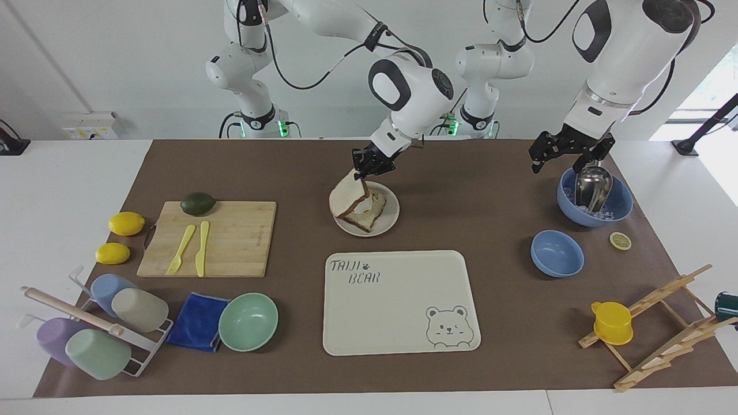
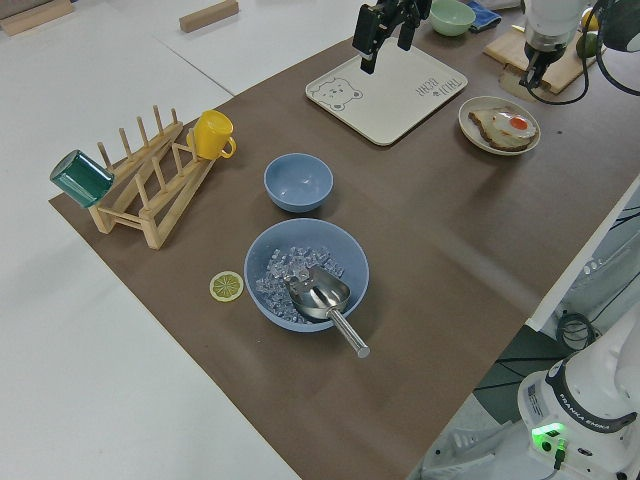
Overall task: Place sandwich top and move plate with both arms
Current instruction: 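Carry the bread slice over the plate and lower it onto the egg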
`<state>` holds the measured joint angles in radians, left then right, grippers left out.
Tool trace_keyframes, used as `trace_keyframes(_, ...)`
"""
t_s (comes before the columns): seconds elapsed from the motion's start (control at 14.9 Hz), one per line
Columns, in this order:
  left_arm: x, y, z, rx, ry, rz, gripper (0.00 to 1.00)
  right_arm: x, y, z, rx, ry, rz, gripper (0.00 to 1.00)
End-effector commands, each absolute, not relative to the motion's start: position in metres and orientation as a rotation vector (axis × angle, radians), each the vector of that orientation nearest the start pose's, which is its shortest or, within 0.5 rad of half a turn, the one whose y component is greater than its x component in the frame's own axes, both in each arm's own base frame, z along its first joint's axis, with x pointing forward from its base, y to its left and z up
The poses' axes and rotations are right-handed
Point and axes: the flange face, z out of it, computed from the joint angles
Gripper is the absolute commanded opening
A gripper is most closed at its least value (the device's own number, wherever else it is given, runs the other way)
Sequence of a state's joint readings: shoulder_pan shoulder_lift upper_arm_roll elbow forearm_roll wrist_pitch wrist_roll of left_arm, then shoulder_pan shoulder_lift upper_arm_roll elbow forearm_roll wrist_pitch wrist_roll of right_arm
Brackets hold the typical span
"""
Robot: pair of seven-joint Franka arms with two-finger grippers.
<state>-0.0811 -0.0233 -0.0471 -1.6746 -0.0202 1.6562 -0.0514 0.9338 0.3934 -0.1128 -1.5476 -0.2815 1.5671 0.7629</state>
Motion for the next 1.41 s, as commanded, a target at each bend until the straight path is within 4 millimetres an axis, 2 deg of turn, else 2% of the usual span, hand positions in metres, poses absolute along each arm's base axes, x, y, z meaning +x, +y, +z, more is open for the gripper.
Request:
trace_keyframes(0.0,0.544,-0.069,0.595,-3.139,0.125,-0.007,1.0,0.453,0.444,0.392,-3.55,-0.21,0.107,0.0)
trace_keyframes(0.2,0.543,-0.069,0.595,-3.139,0.125,-0.01,1.0,0.452,0.434,0.381,-3.559,-0.206,0.141,0.0)
trace_keyframes(0.47,0.544,-0.069,0.595,-3.139,0.12,-0.007,1.0,0.449,0.442,0.379,-3.491,-0.173,0.159,0.0)
trace_keyframes(0.8,0.541,-0.068,0.6,-3.139,0.12,-0.022,1.0,0.453,0.436,0.37,-3.474,-0.163,0.158,0.0)
trace_keyframes(0.87,0.541,-0.068,0.6,-3.139,0.12,-0.022,1.0,0.453,0.436,0.368,-3.464,-0.154,0.166,0.04)
trace_keyframes(0.94,0.541,-0.068,0.603,-3.14,0.12,-0.031,1.0,0.452,0.438,0.368,-3.439,-0.135,0.177,0.17)
trace_keyframes(1.0,0.541,-0.067,0.604,-3.14,0.115,-0.036,1.0,0.453,0.439,0.369,-3.417,-0.116,0.183,0.19)
trace_keyframes(1.14,0.542,-0.067,0.605,-3.14,0.118,-0.043,1.0,0.455,0.442,0.369,-3.382,-0.09,0.177,0.41)
trace_keyframes(1.2,0.542,-0.067,0.604,-3.14,0.118,-0.041,1.0,0.455,0.444,0.369,-3.361,-0.071,0.194,0.44)
trace_keyframes(1.27,0.542,-0.067,0.605,-3.14,0.12,-0.043,1.0,0.454,0.447,0.368,-3.342,-0.059,0.198,0.58)
trace_keyframes(1.34,0.542,-0.065,0.604,-3.14,0.123,-0.041,1.0,0.456,0.448,0.369,-3.324,-0.05,0.188,0.85)
